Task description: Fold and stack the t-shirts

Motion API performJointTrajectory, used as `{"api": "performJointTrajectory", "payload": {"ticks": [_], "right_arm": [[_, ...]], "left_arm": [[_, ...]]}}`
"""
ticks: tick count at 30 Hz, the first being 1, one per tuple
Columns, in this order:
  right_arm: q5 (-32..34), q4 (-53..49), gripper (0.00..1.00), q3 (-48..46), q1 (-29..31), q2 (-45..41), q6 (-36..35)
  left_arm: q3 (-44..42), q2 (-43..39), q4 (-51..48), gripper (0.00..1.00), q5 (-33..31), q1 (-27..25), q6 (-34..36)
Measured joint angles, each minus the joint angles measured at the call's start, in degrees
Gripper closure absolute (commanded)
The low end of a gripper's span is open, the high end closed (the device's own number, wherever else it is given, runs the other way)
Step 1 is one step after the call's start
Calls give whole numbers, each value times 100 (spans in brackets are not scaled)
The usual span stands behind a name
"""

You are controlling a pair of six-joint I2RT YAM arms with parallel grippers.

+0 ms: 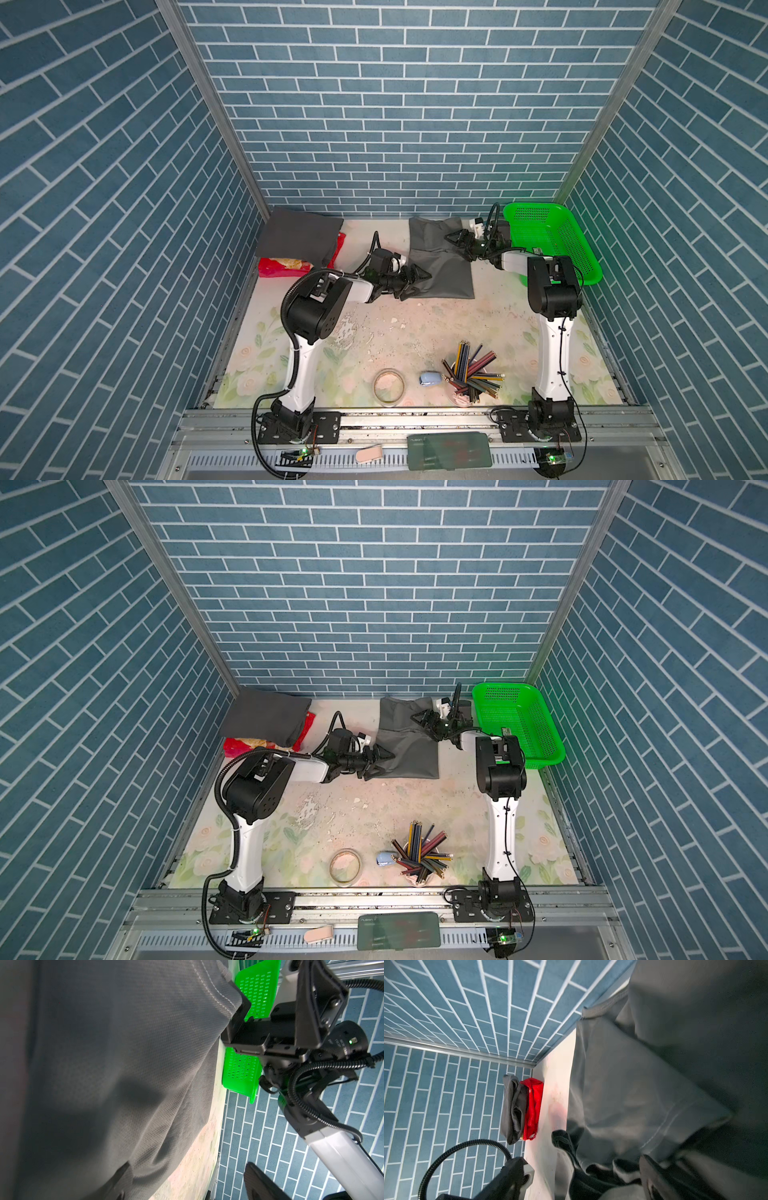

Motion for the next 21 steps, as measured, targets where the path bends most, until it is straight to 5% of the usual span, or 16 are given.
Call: {"api": "performJointTrajectory", "payload": {"ticks": [13,21], "right_arm": [[2,-164,11,-1364,365,-1261,-157],[-175,387,11,-1617,863,-1279,2]], "left_arm": [[96,-76,-260,14,-17,52,63],[227,-981,-743,14,-142,251,232]]}}
